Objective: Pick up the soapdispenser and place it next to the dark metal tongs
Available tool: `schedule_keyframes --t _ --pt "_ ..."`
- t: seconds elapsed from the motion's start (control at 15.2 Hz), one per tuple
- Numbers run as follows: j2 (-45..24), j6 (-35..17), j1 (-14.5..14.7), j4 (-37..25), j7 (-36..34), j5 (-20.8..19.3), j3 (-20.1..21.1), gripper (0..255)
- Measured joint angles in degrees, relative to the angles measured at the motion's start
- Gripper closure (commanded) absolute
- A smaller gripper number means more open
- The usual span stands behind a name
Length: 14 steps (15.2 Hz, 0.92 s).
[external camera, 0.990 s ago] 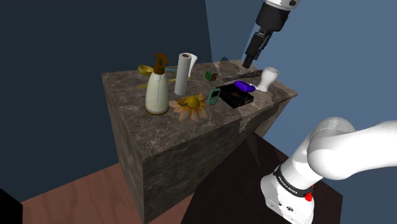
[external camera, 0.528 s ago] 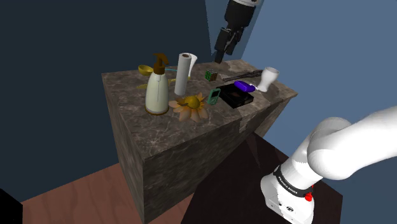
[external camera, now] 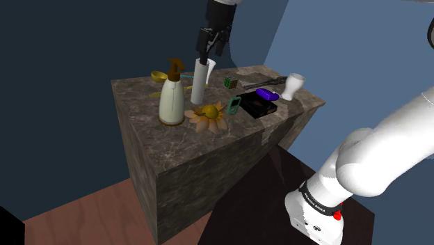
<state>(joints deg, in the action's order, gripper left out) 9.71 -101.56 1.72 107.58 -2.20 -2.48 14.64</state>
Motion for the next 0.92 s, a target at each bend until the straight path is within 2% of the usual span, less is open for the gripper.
schedule_keyframes --t 0.26,0.59,0.73,0.92 --pt "-9.0 0.1 0.8 -8.7 -2.6 -2.9 1.8 0" --pt "-21.4 2.8 3.3 -23.1 -5.7 -7.3 3.3 0" --pt "-23.4 2.4 3.6 -24.6 -5.8 -8.0 3.2 0" --pt "-23.4 0.0 3.4 -22.2 -6.0 -8.1 3.1 0"
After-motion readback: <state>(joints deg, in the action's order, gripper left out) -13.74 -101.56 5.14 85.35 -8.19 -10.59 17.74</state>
